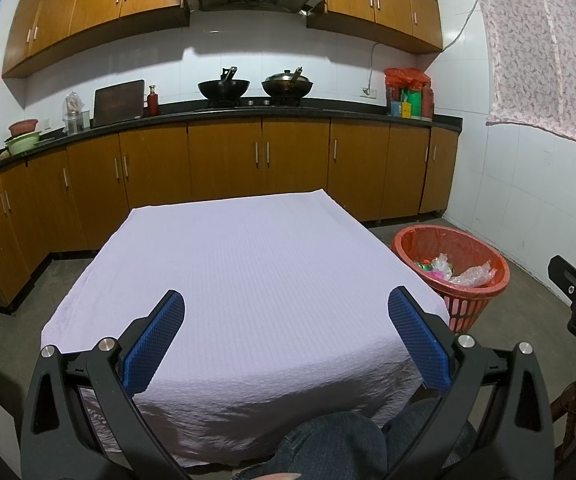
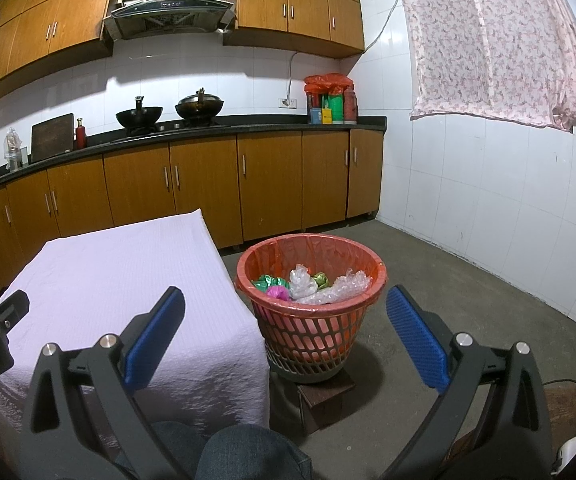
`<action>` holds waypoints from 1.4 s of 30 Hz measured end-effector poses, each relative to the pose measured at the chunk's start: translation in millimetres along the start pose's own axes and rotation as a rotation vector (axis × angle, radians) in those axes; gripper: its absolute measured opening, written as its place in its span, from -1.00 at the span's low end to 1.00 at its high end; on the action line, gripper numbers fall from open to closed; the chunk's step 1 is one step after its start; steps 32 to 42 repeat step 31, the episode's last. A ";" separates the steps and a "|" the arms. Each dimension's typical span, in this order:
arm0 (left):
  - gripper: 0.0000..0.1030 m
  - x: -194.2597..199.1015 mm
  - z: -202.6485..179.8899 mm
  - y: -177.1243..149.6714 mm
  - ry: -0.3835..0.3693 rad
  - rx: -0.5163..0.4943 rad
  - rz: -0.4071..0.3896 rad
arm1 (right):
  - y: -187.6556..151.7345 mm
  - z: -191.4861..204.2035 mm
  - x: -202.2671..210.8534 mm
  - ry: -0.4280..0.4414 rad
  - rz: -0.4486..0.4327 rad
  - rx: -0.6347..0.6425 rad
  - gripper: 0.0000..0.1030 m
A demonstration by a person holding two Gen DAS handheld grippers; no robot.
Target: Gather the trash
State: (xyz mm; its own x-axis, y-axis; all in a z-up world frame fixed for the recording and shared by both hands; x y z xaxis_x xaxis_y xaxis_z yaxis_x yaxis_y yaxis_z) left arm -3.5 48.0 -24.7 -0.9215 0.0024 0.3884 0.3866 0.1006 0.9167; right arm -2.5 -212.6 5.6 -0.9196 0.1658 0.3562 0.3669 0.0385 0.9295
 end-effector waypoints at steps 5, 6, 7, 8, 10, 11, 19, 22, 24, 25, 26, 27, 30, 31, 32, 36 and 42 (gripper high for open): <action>0.96 -0.6 0.0 0.2 -0.001 0.000 0.001 | -0.7 -1.0 0.3 0.000 0.001 -0.001 0.92; 0.96 -1.5 0.3 0.3 -0.002 -0.001 0.002 | -0.7 -1.0 0.3 0.000 0.001 -0.001 0.92; 0.96 -0.6 -0.6 -0.9 -0.002 -0.001 0.002 | -0.6 -1.1 0.2 0.000 0.001 -0.001 0.92; 0.96 -0.6 -0.6 -0.8 -0.002 -0.001 0.002 | -0.4 -1.1 0.1 -0.001 0.001 -0.001 0.92; 0.96 -2.0 0.6 0.3 -0.003 -0.001 0.003 | -0.9 -1.2 0.6 0.000 0.001 -0.002 0.92; 0.96 -1.8 0.4 0.1 -0.003 -0.001 0.003 | -0.6 -1.2 0.6 0.000 0.000 -0.002 0.92; 0.96 -1.2 -1.0 -1.4 0.002 -0.005 0.002 | -0.7 -1.5 0.7 0.000 0.002 -0.002 0.92; 0.96 -3.3 1.3 -0.8 0.000 -0.006 0.003 | -0.3 -1.5 0.5 0.000 0.002 -0.002 0.92; 0.96 -4.3 1.9 -0.8 -0.001 -0.007 0.005 | 0.2 -1.5 0.3 0.000 0.001 -0.002 0.92; 0.96 -3.4 1.2 -2.1 0.000 -0.006 0.006 | 0.1 -1.6 0.4 0.000 0.001 -0.002 0.92; 0.96 -3.5 1.9 -2.4 0.000 -0.005 0.007 | 0.0 -1.5 0.5 0.000 0.002 -0.002 0.92; 0.96 -3.5 2.8 -2.5 -0.002 -0.004 0.008 | 0.3 -1.5 0.5 0.000 0.001 -0.002 0.92; 0.96 -3.5 4.5 -2.1 -0.003 -0.004 0.009 | -0.3 -2.0 1.1 0.000 0.001 -0.003 0.92; 0.96 -4.3 4.8 -1.2 -0.003 -0.004 0.009 | 0.2 -1.9 0.7 0.000 0.001 -0.002 0.92; 0.96 -4.3 4.8 -1.2 -0.003 -0.004 0.009 | 0.2 -1.9 0.7 0.000 0.001 -0.002 0.92; 0.96 -4.3 4.8 -1.2 -0.003 -0.004 0.009 | 0.2 -1.9 0.7 0.000 0.001 -0.002 0.92; 0.96 -4.3 4.8 -1.2 -0.003 -0.004 0.009 | 0.2 -1.9 0.7 0.000 0.001 -0.002 0.92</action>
Point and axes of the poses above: each gripper's, at about its wrist camera, not at the fingertips, and x roughly against the way its jaws point, z to its left, y to its top, the point moved 4 cm from there along -x, roughly the way its jaws point, and after that the axes turned 4 degrees about x, right-handed, at the moved point
